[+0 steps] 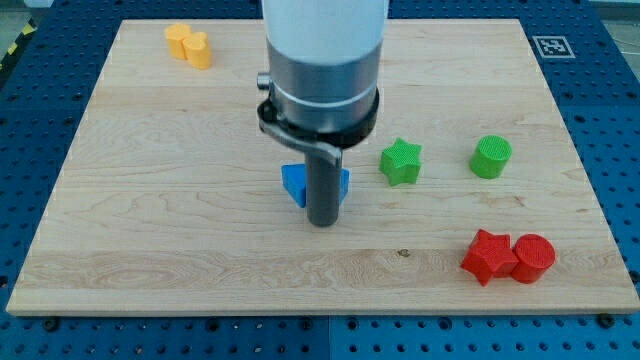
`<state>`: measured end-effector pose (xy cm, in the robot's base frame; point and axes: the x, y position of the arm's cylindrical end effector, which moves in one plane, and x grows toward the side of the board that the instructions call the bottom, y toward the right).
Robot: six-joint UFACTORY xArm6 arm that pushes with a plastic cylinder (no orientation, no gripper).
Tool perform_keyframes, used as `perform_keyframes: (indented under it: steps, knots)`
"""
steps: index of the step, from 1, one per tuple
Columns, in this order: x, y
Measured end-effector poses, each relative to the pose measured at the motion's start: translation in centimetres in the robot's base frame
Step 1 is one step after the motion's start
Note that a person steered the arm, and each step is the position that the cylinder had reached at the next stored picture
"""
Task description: Move the blue blocks to the left of the green star
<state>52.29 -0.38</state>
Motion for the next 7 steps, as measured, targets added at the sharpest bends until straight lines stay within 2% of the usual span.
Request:
perform_keyframes:
  steps: [1,2,3,4,6,7]
  knots:
    - [-1.0,0.0]
    - [-0.2,0.3]
    - [3.9,0.3]
    - [3.3,-4.0]
    - [0.7,-4.7]
    - [0.2,-3.3]
